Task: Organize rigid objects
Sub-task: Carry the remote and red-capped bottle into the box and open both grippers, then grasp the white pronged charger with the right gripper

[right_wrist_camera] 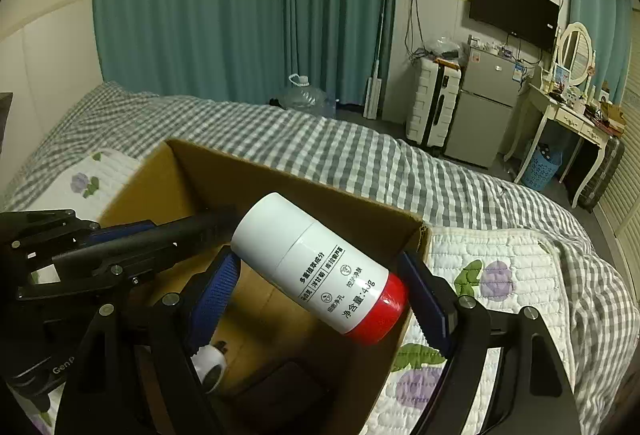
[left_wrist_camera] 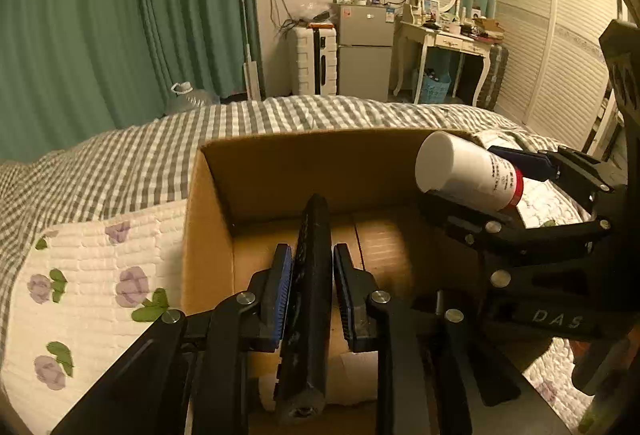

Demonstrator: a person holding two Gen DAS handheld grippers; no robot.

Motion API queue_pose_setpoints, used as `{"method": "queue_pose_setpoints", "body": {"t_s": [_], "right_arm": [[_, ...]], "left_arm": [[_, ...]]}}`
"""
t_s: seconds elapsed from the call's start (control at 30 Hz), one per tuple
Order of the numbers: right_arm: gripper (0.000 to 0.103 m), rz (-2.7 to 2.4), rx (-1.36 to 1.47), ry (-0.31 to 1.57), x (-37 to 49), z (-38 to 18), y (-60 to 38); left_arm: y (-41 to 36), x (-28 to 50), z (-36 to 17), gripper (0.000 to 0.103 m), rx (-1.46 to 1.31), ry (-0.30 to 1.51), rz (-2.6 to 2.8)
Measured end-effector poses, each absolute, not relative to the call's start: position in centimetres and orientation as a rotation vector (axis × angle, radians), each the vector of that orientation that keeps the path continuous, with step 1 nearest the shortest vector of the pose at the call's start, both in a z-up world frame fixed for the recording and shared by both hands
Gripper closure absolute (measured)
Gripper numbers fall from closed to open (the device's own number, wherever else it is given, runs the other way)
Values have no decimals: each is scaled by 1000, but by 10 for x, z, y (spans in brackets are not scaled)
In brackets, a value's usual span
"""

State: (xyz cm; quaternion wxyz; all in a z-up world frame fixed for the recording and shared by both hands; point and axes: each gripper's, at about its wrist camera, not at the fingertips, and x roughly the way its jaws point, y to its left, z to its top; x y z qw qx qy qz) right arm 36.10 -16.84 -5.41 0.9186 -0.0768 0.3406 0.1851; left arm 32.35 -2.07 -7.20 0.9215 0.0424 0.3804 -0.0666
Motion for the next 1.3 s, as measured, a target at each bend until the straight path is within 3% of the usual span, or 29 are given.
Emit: {"method": "queue_pose_setpoints", "body": {"t_s": [0.07,0.1,0.3,0.37,0.43,0.87,1.3], "right_arm": [[22,380,-146,696,364,-55,-170],[22,379,-141,693,364,-55,-170],[21,357,-145,697,365,-48,-168],[19,338,-150,697,364,-45,-166],[3,309,-140,671,355,-39,-169],[2,199,-114,664,217,-6,-220],[3,206,-149,915,160,-116,-198]], "left_arm": [[-19,323,-75,68,74,799,-130],[-19,323,-75,53,73,809,-124],[-13,298,-61,45,82,801,-94],[-10,289,-55,45,76,803,-86],[-6,276,-49,44,69,808,-73],[12,179,-5,37,49,762,-34],[24,118,-105,37,-24,888,11]]}}
